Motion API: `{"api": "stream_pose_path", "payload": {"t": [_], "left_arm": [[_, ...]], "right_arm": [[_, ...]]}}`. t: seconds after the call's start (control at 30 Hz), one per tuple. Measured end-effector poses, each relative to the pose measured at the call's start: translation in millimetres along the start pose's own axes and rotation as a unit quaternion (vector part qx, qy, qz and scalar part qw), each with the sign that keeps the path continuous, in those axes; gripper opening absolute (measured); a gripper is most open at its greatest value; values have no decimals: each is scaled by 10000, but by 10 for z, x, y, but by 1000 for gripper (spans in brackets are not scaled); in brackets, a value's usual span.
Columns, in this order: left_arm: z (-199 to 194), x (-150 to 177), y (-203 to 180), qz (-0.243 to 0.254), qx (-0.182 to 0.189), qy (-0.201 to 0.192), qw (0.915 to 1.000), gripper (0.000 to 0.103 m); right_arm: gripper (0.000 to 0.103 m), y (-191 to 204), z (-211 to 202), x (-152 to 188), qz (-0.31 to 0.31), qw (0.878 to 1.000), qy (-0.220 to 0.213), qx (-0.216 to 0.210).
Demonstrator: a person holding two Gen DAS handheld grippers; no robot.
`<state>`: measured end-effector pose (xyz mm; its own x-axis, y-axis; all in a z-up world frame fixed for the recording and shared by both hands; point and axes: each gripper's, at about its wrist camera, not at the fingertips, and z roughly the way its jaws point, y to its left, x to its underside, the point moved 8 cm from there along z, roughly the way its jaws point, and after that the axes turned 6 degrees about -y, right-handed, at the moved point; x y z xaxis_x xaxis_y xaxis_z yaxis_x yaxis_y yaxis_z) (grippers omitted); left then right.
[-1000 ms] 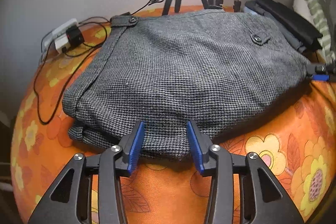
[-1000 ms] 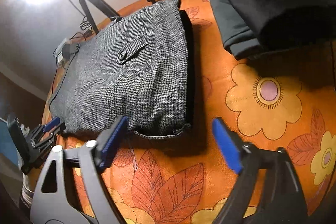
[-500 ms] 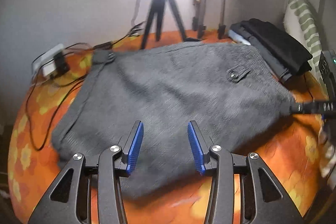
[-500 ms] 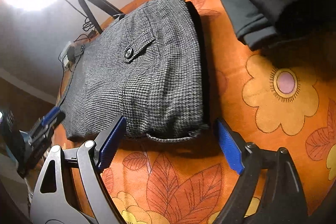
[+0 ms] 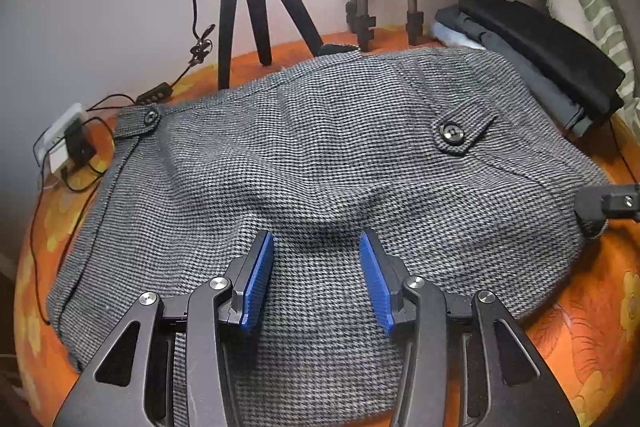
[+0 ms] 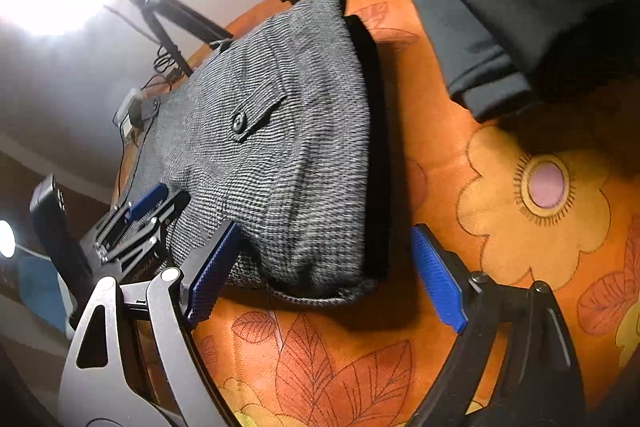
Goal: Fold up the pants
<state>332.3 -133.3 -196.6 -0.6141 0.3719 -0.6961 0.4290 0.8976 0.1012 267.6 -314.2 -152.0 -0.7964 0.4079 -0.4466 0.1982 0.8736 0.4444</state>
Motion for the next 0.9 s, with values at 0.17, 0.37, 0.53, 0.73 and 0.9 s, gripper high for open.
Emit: {"api": "stream_pose_path", "payload": {"t": [0.17, 0.37, 0.53, 0.73, 0.9], "left_arm": [[2, 0, -11, 45, -21, 2, 10000, 45], [14, 9, -25, 43, -37, -12, 10000, 42], [-3, -7, -24, -35, -32, -18, 10000, 42], [-52, 5, -20, -28, -57, -84, 9999, 42], [-38, 0, 6, -141, 6, -117, 9998, 42]], "right_arm": [[76, 122, 59, 30, -114, 9999, 26, -85], [39, 168, 98, 61, -79, 9999, 57, -96], [31, 211, 61, 34, -122, 9999, -11, -74], [28, 231, 32, 22, -166, 9998, -58, -59], [27, 263, -22, -13, -122, 9998, -126, -115]]}}
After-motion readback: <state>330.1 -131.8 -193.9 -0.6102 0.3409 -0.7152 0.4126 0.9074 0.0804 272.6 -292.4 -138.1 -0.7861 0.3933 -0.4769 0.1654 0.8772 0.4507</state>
